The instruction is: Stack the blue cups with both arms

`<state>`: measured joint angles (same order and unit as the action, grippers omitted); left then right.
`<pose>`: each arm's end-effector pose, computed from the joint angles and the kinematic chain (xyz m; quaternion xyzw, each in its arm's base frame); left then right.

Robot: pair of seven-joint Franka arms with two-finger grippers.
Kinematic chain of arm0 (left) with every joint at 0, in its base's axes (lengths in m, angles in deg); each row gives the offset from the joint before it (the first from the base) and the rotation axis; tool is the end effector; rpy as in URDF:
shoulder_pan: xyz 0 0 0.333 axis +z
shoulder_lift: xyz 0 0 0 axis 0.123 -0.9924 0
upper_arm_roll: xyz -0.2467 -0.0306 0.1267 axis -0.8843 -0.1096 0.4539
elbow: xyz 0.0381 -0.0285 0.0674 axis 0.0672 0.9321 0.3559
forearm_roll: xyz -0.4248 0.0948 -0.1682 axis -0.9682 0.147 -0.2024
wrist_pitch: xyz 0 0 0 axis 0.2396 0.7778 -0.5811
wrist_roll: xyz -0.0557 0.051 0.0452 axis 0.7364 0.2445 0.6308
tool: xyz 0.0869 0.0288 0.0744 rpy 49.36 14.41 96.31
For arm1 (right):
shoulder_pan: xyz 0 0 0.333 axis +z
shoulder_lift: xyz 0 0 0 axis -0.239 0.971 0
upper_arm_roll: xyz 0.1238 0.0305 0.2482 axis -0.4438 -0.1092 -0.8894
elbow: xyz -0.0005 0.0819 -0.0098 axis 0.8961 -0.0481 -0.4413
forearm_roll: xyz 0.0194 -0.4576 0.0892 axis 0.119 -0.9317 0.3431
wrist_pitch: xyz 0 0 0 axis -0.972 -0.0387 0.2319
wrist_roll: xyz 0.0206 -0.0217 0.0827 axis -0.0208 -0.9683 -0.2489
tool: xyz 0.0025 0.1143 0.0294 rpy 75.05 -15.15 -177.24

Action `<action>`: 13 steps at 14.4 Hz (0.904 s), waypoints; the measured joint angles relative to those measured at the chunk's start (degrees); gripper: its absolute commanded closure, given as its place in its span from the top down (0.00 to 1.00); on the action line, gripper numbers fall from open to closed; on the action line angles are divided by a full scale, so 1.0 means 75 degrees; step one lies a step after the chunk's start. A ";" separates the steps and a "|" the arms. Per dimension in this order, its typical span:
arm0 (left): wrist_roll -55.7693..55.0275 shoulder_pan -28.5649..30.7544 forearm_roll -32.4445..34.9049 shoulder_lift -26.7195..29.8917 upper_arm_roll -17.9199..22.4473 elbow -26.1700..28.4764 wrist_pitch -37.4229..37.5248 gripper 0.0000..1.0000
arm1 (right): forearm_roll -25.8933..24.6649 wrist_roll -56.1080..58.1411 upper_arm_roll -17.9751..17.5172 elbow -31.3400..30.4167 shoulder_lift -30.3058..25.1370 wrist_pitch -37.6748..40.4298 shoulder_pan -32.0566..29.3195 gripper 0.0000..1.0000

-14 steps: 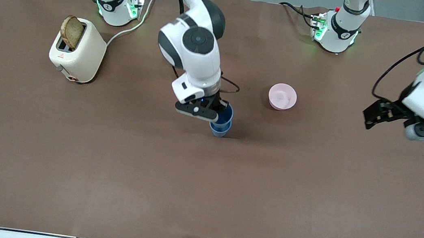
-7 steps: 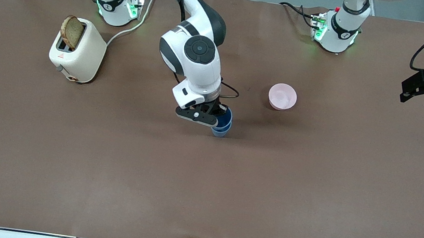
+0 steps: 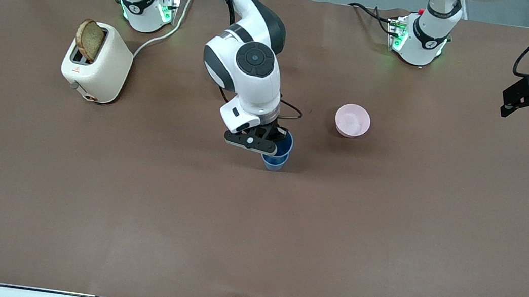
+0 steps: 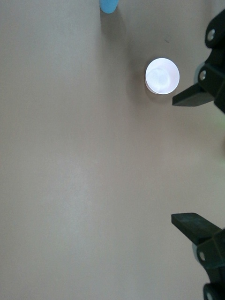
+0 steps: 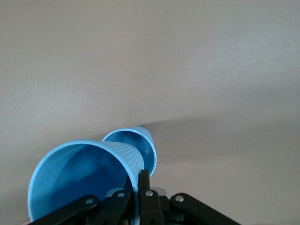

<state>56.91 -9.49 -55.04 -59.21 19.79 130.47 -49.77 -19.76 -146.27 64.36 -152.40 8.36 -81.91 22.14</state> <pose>0.6017 -0.0605 0.6220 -0.9994 0.0233 -0.0114 0.0245 0.5600 0.5460 0.3054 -0.9942 0.0979 -0.0239 0.0385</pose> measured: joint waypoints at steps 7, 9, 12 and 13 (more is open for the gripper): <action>-0.0012 -0.0082 -0.0019 -0.0022 -0.0006 0.0070 -0.0027 1.00 | -0.0114 0.0003 -0.0012 -0.0010 0.0099 0.0000 0.0026 0.03; -0.0012 -0.0085 -0.0019 -0.0023 -0.0011 0.0071 -0.0027 1.00 | -0.0140 0.0003 -0.0015 -0.0014 0.0130 0.0000 0.0074 0.03; -0.0012 -0.0084 -0.0019 -0.0029 -0.0011 0.0077 -0.0033 1.00 | -0.0151 0.0003 -0.0014 -0.0015 0.0134 0.0000 0.0083 0.24; -0.0013 -0.0084 -0.0019 -0.0037 -0.0010 0.0079 -0.0046 1.00 | -0.0152 0.0003 -0.0013 -0.0015 0.0135 0.0000 0.0083 0.35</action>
<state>56.81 -10.12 -55.18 -59.49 19.71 131.06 -50.12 -20.90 -146.25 64.26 -152.52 9.36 -81.91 22.76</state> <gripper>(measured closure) 0.000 0.934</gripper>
